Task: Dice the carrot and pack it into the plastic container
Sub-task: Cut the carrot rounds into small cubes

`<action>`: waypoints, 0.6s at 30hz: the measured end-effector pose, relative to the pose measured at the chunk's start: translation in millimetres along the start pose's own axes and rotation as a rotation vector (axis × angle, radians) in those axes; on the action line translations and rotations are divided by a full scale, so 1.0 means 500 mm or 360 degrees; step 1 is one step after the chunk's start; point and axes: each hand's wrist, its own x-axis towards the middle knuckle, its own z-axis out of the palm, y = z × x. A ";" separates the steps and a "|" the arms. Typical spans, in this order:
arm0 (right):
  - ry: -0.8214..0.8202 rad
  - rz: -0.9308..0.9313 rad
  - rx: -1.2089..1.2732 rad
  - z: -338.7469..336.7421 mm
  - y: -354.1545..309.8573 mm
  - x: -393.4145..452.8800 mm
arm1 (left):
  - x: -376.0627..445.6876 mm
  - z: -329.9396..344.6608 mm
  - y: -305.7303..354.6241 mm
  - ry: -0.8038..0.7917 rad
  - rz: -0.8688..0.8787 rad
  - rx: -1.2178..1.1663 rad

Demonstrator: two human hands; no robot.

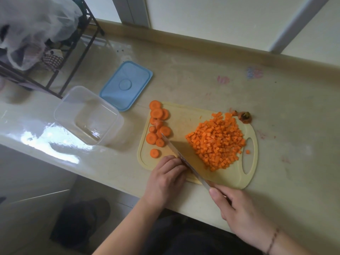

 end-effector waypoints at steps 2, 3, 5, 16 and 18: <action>0.0017 0.0013 0.0049 -0.002 0.004 -0.006 | -0.004 -0.004 0.003 0.0008 0.0009 0.0000; 0.0016 0.0026 0.0068 -0.003 0.006 -0.012 | -0.007 -0.006 0.005 0.0014 0.0004 -0.0002; -0.0005 0.0056 0.0099 -0.005 0.005 -0.022 | -0.008 -0.009 0.007 0.0017 -0.0031 -0.0025; 0.0036 -0.0059 -0.0119 0.006 0.006 -0.026 | -0.008 -0.015 0.005 -0.0057 -0.0068 -0.0083; 0.0032 -0.0109 -0.0121 0.012 0.003 -0.010 | -0.009 -0.014 0.003 -0.0054 -0.0059 -0.0107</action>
